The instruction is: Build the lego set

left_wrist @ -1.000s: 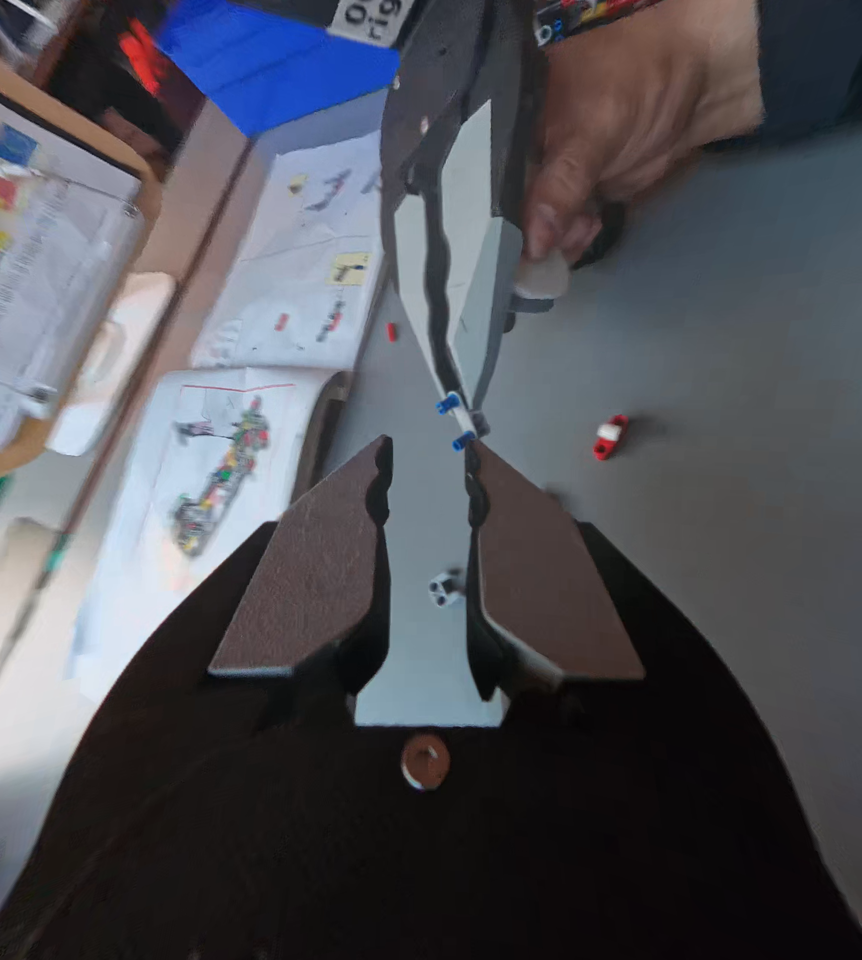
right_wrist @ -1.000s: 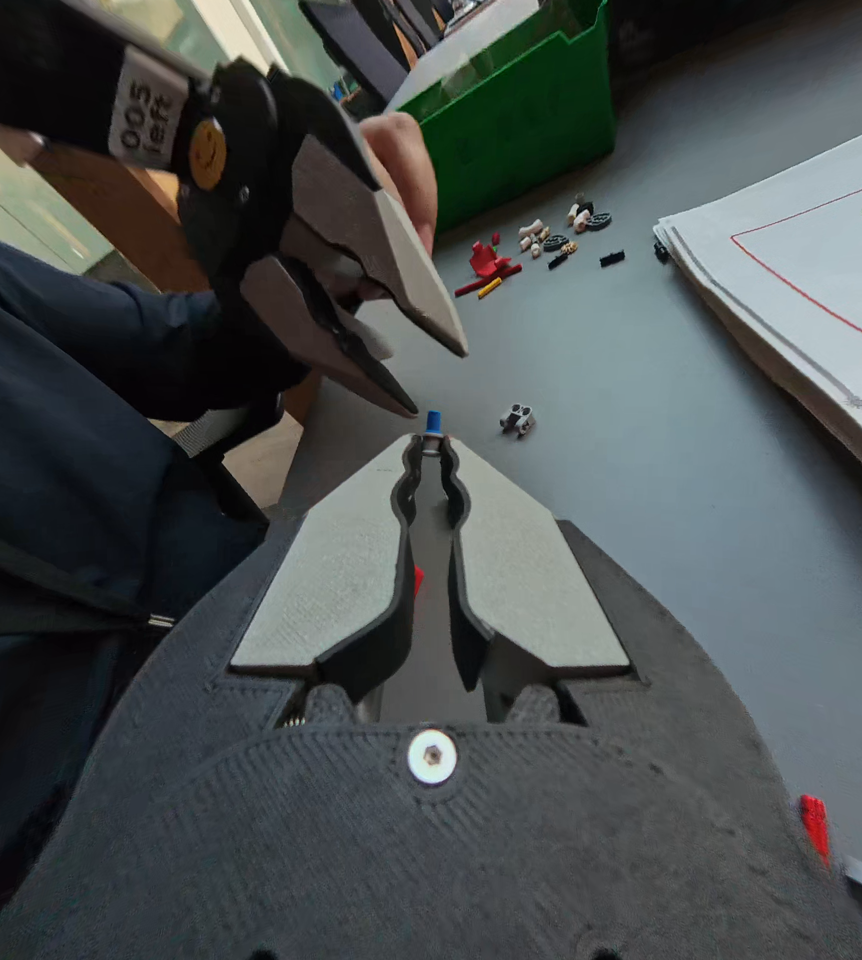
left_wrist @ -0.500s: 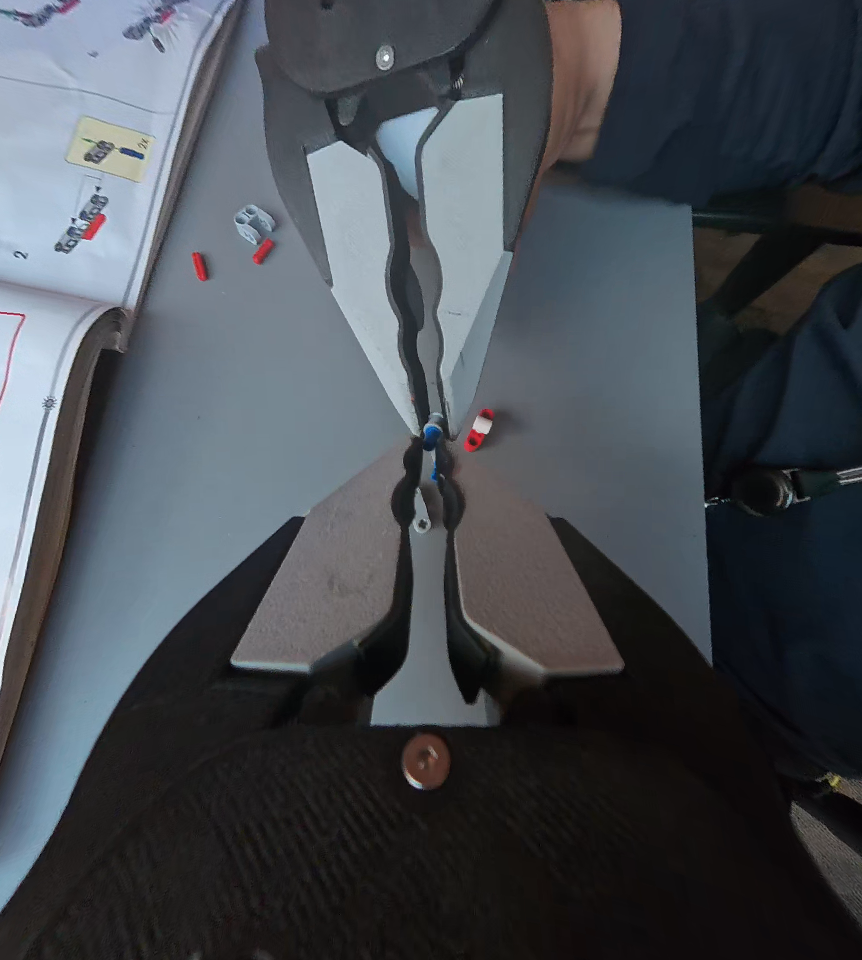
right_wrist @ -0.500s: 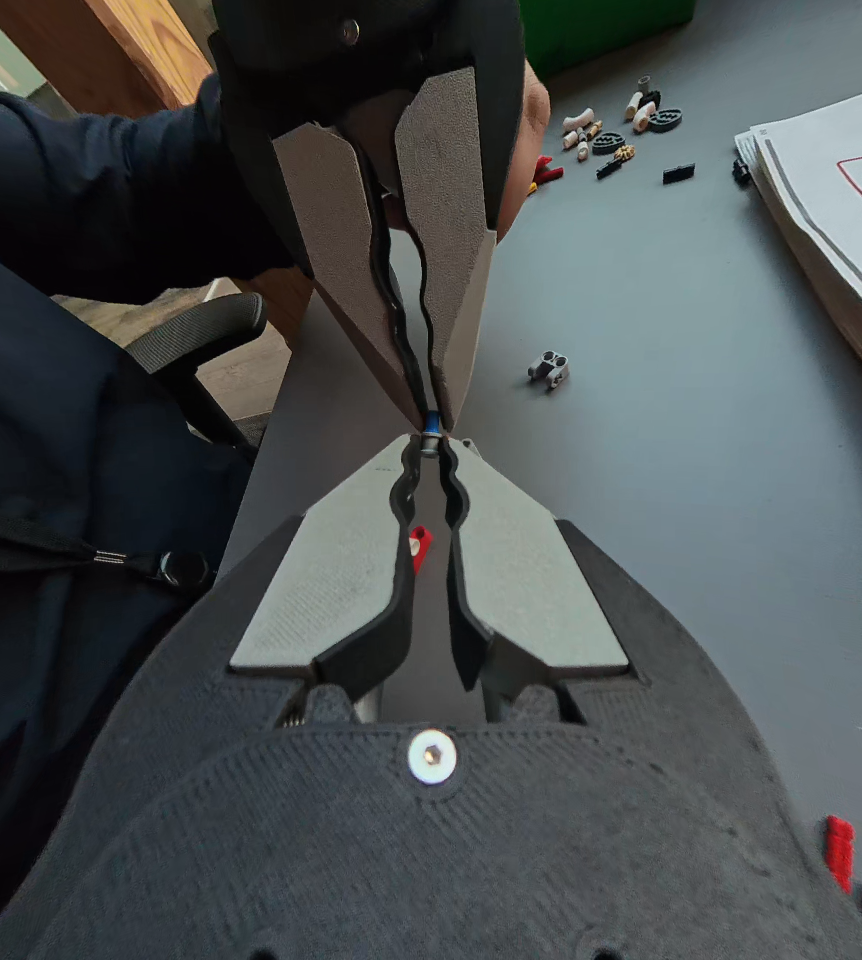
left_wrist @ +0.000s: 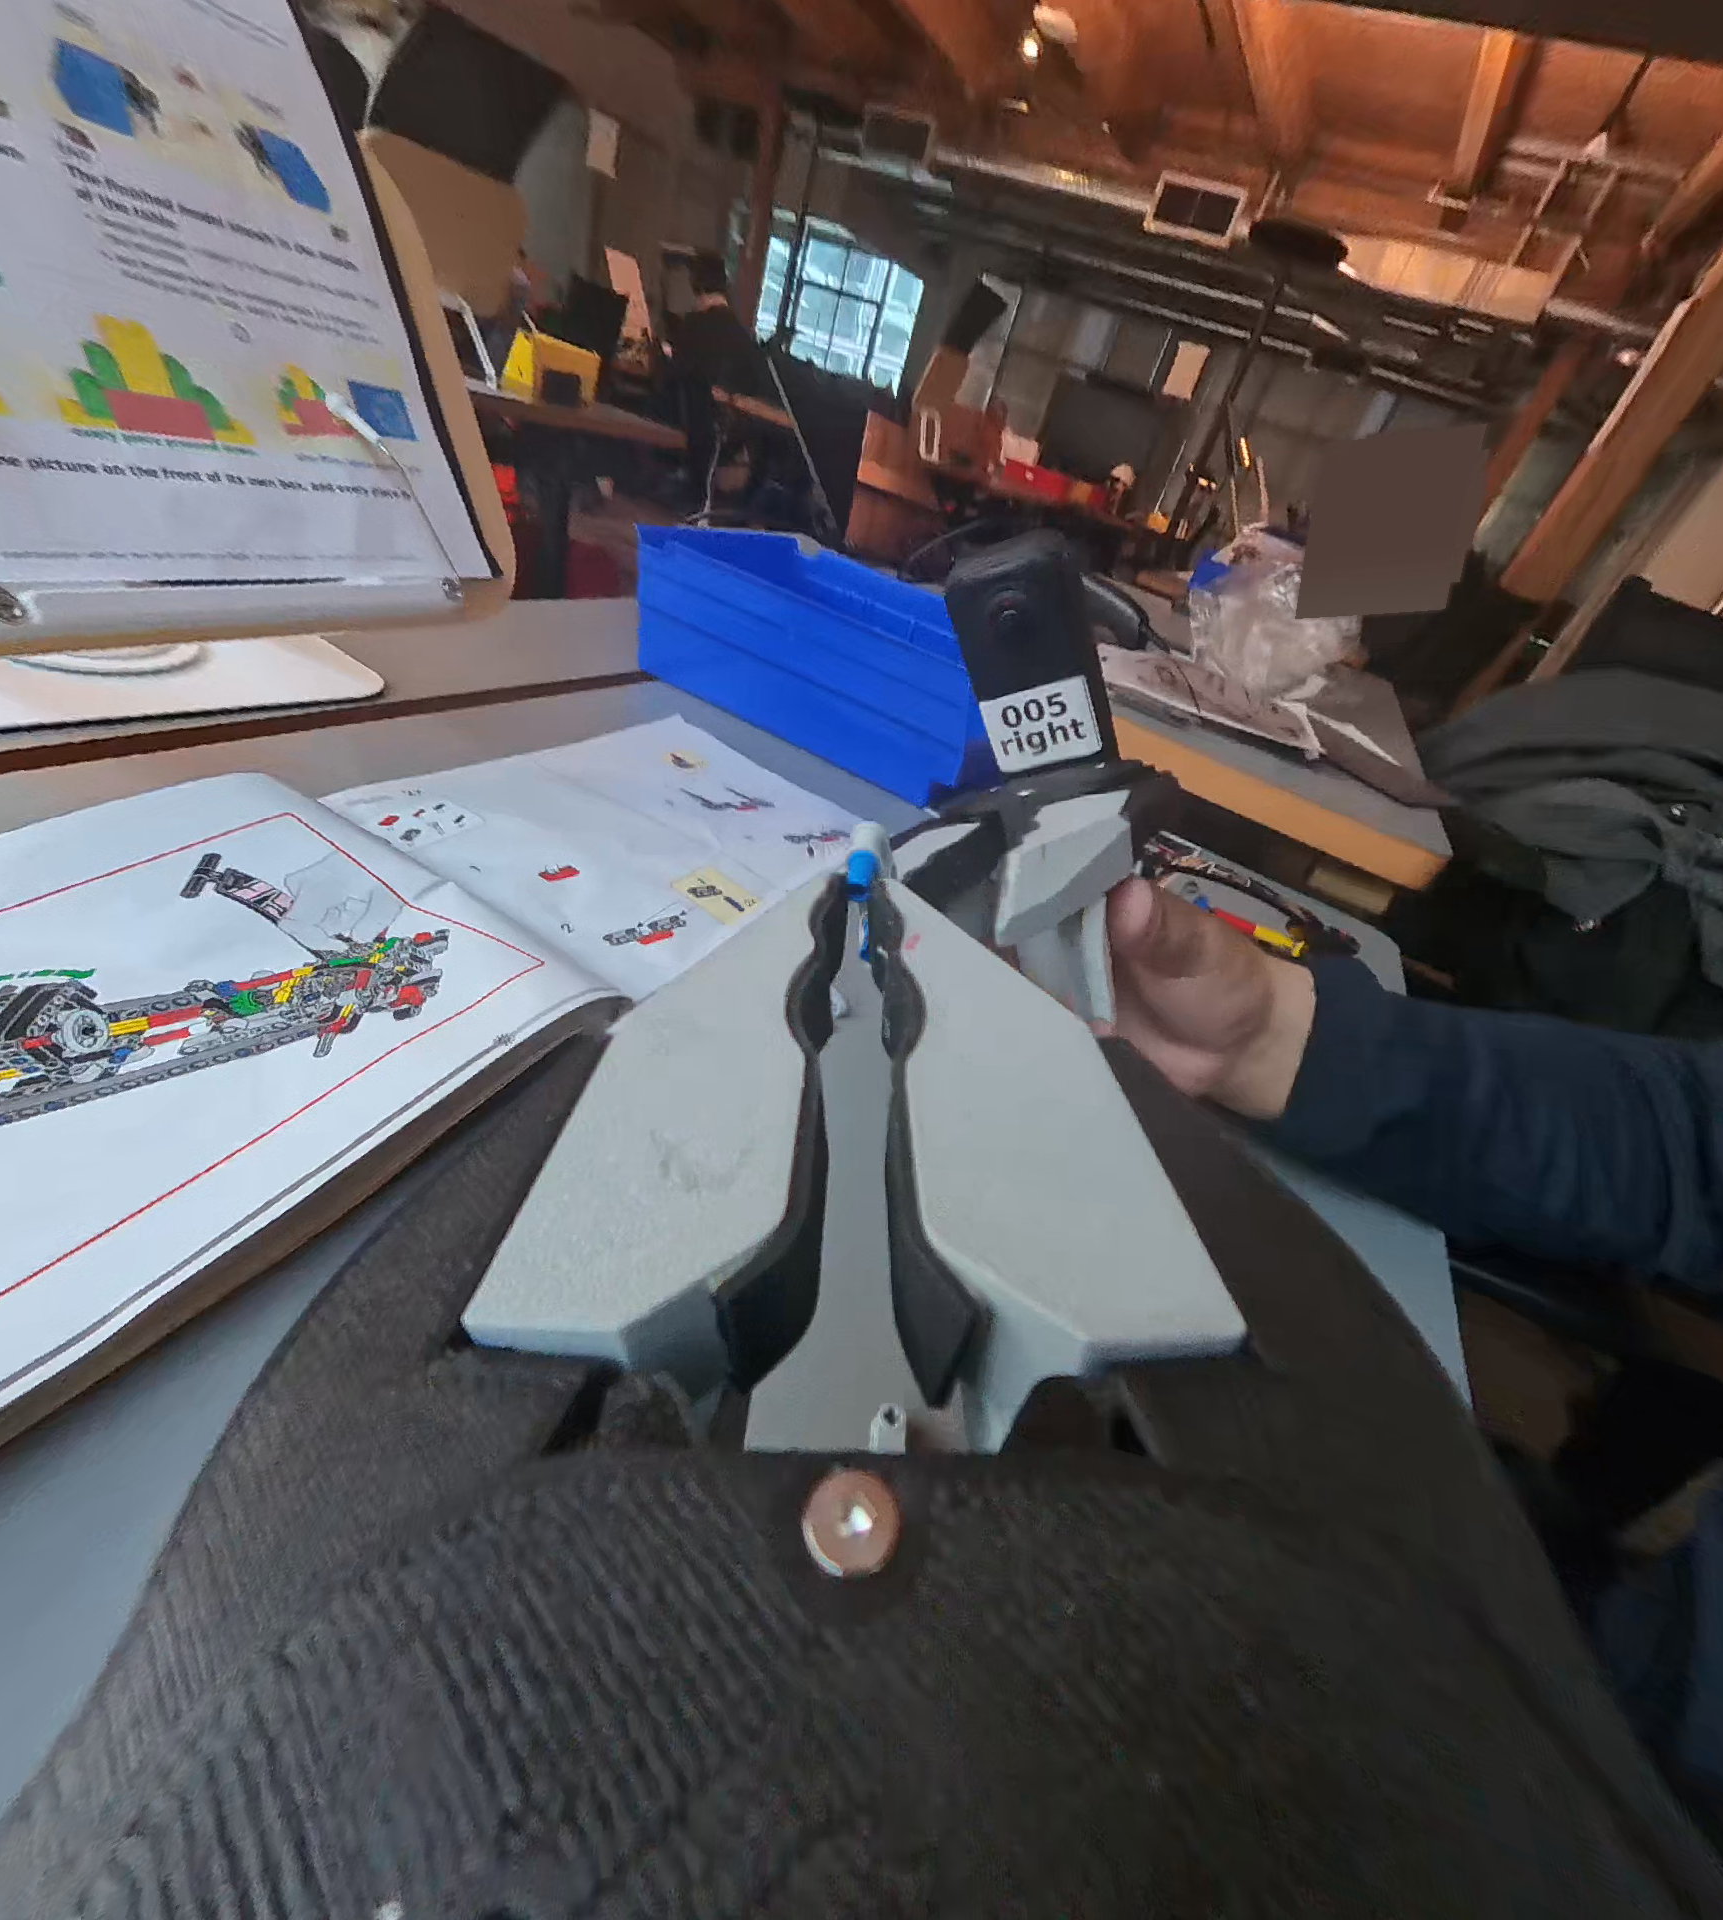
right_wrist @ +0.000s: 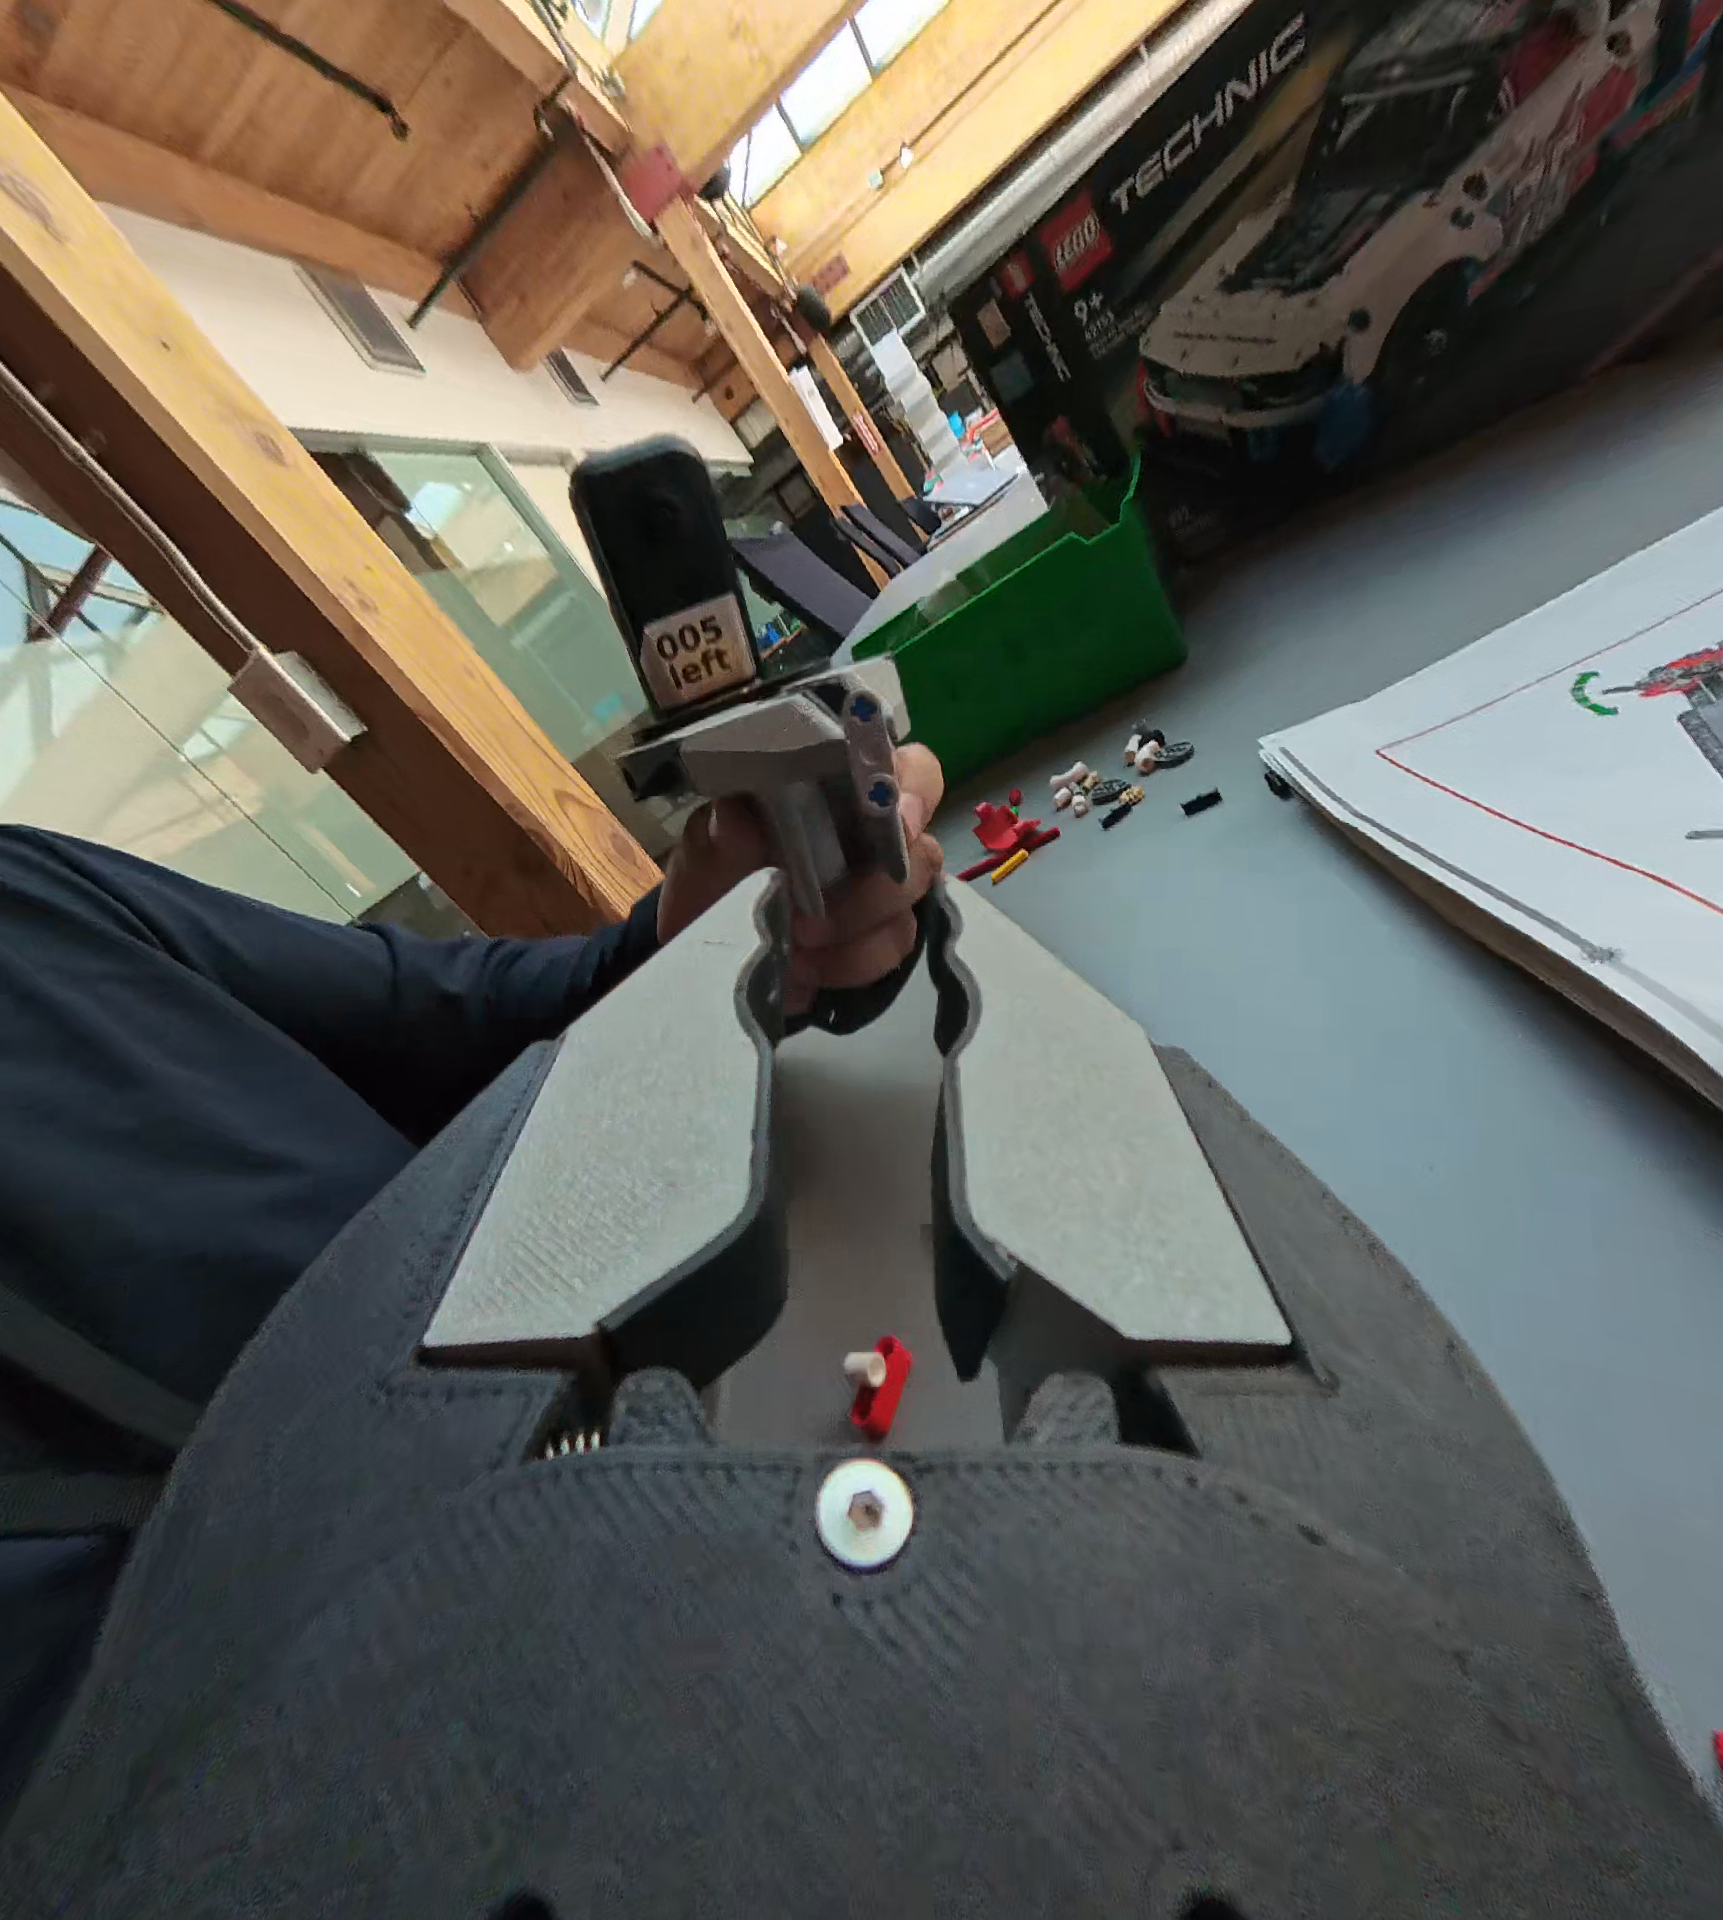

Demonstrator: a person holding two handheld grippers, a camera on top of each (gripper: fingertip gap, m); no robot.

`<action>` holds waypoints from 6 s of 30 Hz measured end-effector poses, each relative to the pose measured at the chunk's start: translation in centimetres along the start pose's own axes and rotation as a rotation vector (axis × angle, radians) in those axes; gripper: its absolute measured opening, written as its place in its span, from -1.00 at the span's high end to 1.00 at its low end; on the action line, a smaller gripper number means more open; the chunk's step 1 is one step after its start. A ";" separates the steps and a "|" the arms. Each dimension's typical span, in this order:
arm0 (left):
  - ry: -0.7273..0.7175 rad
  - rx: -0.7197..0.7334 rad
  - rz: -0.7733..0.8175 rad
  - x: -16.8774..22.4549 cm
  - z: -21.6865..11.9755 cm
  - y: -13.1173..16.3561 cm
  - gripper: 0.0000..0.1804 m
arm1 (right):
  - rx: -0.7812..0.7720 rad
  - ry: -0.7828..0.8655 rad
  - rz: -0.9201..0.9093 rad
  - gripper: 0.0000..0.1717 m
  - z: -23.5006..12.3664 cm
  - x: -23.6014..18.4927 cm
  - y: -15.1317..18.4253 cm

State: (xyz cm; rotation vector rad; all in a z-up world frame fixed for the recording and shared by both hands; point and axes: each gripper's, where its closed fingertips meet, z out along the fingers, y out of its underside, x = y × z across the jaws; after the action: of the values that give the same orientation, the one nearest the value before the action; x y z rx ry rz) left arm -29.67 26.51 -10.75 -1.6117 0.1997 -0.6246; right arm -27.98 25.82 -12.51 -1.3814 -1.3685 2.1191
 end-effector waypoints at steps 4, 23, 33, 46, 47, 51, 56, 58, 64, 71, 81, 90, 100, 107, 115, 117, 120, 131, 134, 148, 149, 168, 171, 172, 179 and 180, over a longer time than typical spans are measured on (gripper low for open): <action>0.005 0.032 -0.021 0.9 0.4 0.1 0.98 | 0.048 -0.023 0.037 0.72 0.2 -0.1 -0.5; 0.286 -0.491 -0.025 3.3 -0.9 5.8 0.71 | -0.394 0.021 -0.150 0.94 0.5 -0.9 5.0; 0.334 -0.466 0.067 3.9 -1.3 7.4 0.96 | -0.428 -0.039 -0.079 0.94 0.4 -1.4 6.0; 0.155 0.101 -0.110 1.5 0.2 1.3 0.97 | -0.054 -0.050 -0.039 0.91 0.4 -1.2 0.9; 0.158 0.102 -0.117 1.6 0.3 1.4 0.97 | -0.051 -0.034 -0.042 0.91 0.5 -0.9 0.9; 0.161 0.103 -0.134 1.8 0.5 1.8 0.97 | -0.055 -0.027 -0.075 0.97 0.6 -1.1 1.0; 0.152 0.105 -0.136 1.8 0.7 2.0 0.97 | -0.019 -0.001 -0.086 1.00 0.1 -0.8 0.4; 0.152 0.093 -0.140 1.8 0.7 2.2 0.97 | -0.014 0.025 -0.083 0.99 -0.1 -0.3 0.3; 0.151 0.069 -0.140 2.0 0.9 2.5 0.97 | -0.029 0.041 -0.130 0.99 -0.3 -0.4 0.4; 0.154 -0.026 -0.138 2.2 0.7 3.8 0.97 | -0.105 0.064 -0.180 0.99 -0.4 -0.2 1.4; 0.319 -0.411 0.057 3.7 0.1 5.6 0.79 | -0.330 0.136 -0.385 0.99 -0.5 -0.5 3.6; 0.359 -0.442 0.100 3.9 0.6 7.5 0.95 | -0.375 0.101 -0.374 0.97 -1.1 -0.6 5.1; 0.387 -0.401 0.009 3.4 0.9 8.1 0.95 | -0.359 0.108 -0.357 0.99 -1.2 0.3 5.3; 0.362 -0.401 0.033 3.0 0.8 8.0 0.95 | -0.390 0.155 -0.369 0.99 -1.1 0.7 5.2; 0.168 -0.446 0.297 1.6 1.1 9.2 0.95 | -0.503 0.261 -0.362 0.99 -0.9 2.2 6.1; 0.100 -0.446 0.372 0.9 1.3 9.2 0.95 | -0.486 0.280 -0.320 0.98 -0.9 2.8 5.9; 0.084 -0.462 0.342 0.4 1.3 9.7 0.95 | -0.487 0.304 -0.291 0.98 -1.0 3.5 6.4; 0.024 -0.438 0.356 -0.3 1.5 9.3 0.95 | -0.449 0.323 -0.263 1.00 -1.0 4.6 6.4; 0.017 -0.423 0.352 -0.2 1.5 9.1 0.95 | -0.428 0.310 -0.244 1.00 -0.9 4.4 6.3; 0.159 -0.312 -0.009 0.0 1.1 7.3 0.94 | -0.282 0.274 -0.269 1.00 -1.1 3.6 4.1; 0.163 -0.301 -0.030 -0.1 1.0 7.1 0.94 | -0.265 0.272 -0.289 1.00 -1.3 3.4 3.6; 0.294 -0.284 -0.209 1.3 1.2 6.9 0.94 | -0.267 0.147 -0.314 0.98 -0.3 1.9 3.6; 0.273 -0.323 -0.179 1.1 1.3 7.4 0.94 | -0.333 0.186 -0.292 0.99 -0.4 2.4 4.1; 0.250 -0.342 -0.143 1.0 1.4 7.7 0.94 | -0.374 0.210 -0.315 0.99 -0.6 2.6 4.5; 0.037 -0.438 0.184 -0.5 1.4 9.1 0.95 | -0.424 0.240 -0.215 0.97 -0.6 4.2 5.7; -0.004 -0.470 0.259 -1.0 1.4 9.5 0.95 | -0.427 0.245 -0.184 0.96 -0.6 4.7 5.9</action>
State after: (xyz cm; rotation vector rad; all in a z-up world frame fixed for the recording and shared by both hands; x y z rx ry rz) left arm -27.57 26.77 -20.21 -1.9938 0.5766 -0.3893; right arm -28.37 26.10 -20.06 -1.5310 -1.8291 1.5393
